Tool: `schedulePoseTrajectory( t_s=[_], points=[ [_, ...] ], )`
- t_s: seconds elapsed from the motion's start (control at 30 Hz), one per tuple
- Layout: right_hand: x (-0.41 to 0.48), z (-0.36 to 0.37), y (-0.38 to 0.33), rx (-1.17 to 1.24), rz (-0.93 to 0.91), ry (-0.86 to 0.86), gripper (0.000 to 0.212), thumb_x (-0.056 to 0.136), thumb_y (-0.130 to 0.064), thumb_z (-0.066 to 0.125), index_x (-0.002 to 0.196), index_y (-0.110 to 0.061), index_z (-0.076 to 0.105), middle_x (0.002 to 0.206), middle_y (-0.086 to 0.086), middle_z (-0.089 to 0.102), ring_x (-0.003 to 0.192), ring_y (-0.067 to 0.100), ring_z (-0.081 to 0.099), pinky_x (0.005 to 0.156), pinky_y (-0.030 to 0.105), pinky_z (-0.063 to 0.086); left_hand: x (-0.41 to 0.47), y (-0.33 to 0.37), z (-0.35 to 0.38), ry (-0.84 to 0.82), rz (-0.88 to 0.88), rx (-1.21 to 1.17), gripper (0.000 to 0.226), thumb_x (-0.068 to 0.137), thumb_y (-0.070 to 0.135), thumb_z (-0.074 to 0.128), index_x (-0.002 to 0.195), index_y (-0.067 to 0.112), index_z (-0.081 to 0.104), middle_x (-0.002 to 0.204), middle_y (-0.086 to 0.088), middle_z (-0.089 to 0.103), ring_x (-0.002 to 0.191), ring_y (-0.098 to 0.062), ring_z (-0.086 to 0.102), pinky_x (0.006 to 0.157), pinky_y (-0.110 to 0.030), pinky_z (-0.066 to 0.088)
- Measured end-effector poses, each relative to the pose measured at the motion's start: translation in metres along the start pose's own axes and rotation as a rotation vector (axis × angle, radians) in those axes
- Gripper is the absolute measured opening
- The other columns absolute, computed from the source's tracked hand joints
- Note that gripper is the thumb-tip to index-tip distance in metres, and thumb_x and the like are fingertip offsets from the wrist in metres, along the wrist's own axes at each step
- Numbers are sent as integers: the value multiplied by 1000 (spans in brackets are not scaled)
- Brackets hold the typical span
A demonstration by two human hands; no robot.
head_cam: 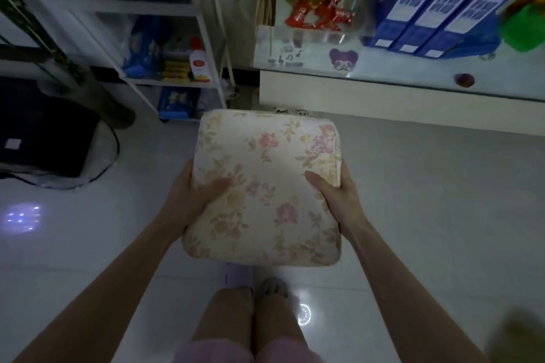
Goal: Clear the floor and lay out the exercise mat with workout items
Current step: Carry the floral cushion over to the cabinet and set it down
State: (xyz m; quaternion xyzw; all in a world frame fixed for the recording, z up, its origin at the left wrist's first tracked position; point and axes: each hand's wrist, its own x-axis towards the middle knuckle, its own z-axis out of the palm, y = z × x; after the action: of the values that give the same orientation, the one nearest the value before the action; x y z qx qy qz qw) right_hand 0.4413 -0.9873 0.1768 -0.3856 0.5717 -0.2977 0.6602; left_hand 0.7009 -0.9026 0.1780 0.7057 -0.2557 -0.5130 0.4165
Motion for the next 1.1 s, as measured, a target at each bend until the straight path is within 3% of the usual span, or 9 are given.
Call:
schedulePoseTrajectory(
  t_s=[0.17, 0.37, 0.7, 0.9, 1.1],
  points=[
    [83, 11, 71, 17, 2, 18, 55, 76, -25, 77, 124, -36, 53, 103, -14, 71, 91, 11, 70, 66, 24, 56, 83, -62, 5, -9, 21, 14, 70, 66, 44, 78, 129, 35, 49, 107, 21, 63, 83, 9, 64, 56, -10, 51],
    [155, 13, 132, 32, -17, 33, 55, 77, -20, 76, 125, -33, 52, 105, -12, 71, 93, 12, 70, 66, 24, 56, 156, -121, 16, 1, 26, 21, 77, 63, 46, 78, 132, 32, 47, 110, 18, 62, 86, 3, 64, 56, -10, 51],
    [207, 8, 170, 43, -29, 19, 56, 77, -19, 77, 126, -32, 53, 107, -12, 71, 95, 14, 69, 69, 27, 57, 205, -161, 31, 2, 39, 15, 61, 73, 33, 77, 126, 34, 46, 106, 20, 60, 78, 14, 62, 54, -7, 49],
    [223, 7, 177, 39, -31, 21, 55, 77, -19, 77, 125, -34, 53, 110, -8, 70, 99, 17, 69, 79, 36, 57, 218, -164, 32, 7, 31, 30, 65, 71, 37, 78, 127, 34, 47, 108, 20, 61, 80, 10, 63, 55, -8, 50],
    [230, 7, 180, 22, -41, 10, 50, 77, -19, 77, 117, -42, 55, 106, -14, 70, 95, 12, 69, 69, 25, 57, 223, -168, 32, 2, 34, -2, 59, 66, 40, 79, 116, 43, 49, 105, 19, 63, 82, 8, 65, 55, -10, 51]
  ],
)
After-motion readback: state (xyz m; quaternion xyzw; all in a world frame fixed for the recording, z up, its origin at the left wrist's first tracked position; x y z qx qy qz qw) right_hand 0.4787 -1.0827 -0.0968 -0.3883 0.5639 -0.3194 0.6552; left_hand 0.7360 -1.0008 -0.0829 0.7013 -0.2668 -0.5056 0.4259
